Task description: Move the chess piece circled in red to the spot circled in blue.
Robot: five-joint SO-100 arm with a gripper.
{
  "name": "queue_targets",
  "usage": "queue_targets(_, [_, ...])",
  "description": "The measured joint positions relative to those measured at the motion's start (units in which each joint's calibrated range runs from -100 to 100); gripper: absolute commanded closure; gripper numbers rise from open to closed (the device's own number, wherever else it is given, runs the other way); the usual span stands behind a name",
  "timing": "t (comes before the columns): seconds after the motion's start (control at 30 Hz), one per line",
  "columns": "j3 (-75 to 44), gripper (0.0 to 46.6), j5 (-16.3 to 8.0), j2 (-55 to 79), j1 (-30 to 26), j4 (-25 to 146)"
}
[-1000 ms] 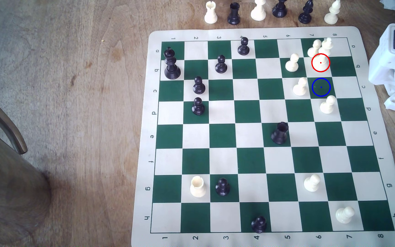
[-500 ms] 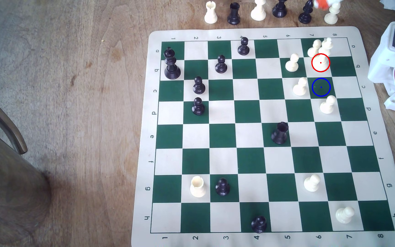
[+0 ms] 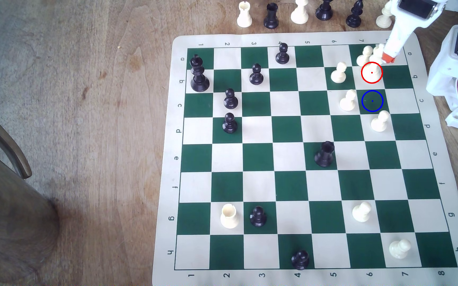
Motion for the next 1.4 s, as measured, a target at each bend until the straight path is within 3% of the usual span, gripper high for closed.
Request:
queue_targets(0.2, [5.2,25.2,0.8,1.7,0.0,-5.0])
queue_targets(0.73, [12.7,23.4,1.2,3.2,1.3,-12.8])
queue_targets(1.4, [18.8,28.4,1.6,4.1,2.2,-21.9])
